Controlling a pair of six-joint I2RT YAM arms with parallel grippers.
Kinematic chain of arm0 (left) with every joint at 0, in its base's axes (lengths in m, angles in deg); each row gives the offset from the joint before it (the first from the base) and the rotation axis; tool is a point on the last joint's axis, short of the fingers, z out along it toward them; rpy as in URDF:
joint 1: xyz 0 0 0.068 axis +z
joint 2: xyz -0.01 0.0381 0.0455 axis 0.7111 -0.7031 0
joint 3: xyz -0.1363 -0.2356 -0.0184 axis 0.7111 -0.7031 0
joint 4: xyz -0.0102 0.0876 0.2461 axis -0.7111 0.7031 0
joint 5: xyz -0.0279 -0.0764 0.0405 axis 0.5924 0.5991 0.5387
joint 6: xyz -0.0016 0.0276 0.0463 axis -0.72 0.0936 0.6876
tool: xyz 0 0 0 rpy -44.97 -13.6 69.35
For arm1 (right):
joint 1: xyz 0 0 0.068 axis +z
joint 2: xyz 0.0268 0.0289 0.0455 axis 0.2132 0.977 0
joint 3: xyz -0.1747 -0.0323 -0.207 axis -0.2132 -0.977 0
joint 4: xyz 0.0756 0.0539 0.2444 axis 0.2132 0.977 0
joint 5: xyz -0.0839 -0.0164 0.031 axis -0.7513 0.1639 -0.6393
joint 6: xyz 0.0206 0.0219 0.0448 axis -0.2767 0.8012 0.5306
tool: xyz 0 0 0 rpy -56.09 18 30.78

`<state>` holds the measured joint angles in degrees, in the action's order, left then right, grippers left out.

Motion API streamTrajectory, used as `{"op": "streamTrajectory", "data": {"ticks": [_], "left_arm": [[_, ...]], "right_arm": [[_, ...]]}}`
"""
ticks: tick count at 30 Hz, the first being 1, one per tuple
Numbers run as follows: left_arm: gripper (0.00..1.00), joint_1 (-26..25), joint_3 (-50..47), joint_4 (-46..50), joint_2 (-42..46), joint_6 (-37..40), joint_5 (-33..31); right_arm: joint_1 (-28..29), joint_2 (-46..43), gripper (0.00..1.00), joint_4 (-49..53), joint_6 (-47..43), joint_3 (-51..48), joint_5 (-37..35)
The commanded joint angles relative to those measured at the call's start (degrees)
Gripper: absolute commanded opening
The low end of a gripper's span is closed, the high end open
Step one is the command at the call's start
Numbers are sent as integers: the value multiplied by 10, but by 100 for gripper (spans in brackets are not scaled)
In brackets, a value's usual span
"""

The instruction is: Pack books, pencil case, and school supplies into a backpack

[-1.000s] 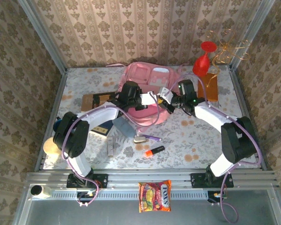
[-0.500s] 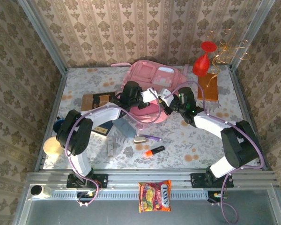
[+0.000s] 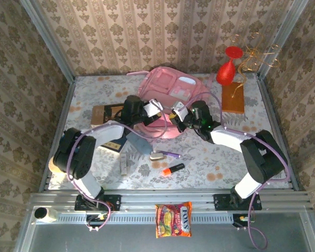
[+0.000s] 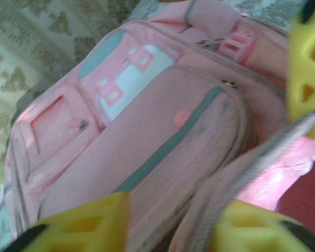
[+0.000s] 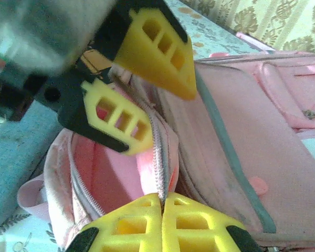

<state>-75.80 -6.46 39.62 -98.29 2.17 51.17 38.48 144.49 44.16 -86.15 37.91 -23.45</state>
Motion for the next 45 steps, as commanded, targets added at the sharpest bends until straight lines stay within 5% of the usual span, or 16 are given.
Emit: {"op": "streamTrajectory", "data": {"ticks": [1,6,10,16,20,26,33,38,45], "left_arm": [[52,28,-32,6,64,-136,9],[60,79,-72,44,153,-336,-81],[64,169,-37,196,181,-503,-190],[65,286,-36,267,178,-595,-149],[68,281,-63,307,209,-605,-142],[72,280,-111,427,272,-582,-184],[74,300,-152,442,288,-598,-160],[75,302,-131,377,255,-589,-171],[76,318,-3,327,97,-543,-205]], "right_arm": [[4,14,9,-6,44,20,23],[5,2,31,45,73,23,26],[14,-37,47,69,78,14,28],[92,-37,59,147,142,87,-36],[164,24,66,224,243,168,-67],[234,106,73,211,352,231,-62],[262,226,74,171,417,307,-48],[245,287,74,186,438,377,-131],[238,383,75,317,491,544,-271]]}}
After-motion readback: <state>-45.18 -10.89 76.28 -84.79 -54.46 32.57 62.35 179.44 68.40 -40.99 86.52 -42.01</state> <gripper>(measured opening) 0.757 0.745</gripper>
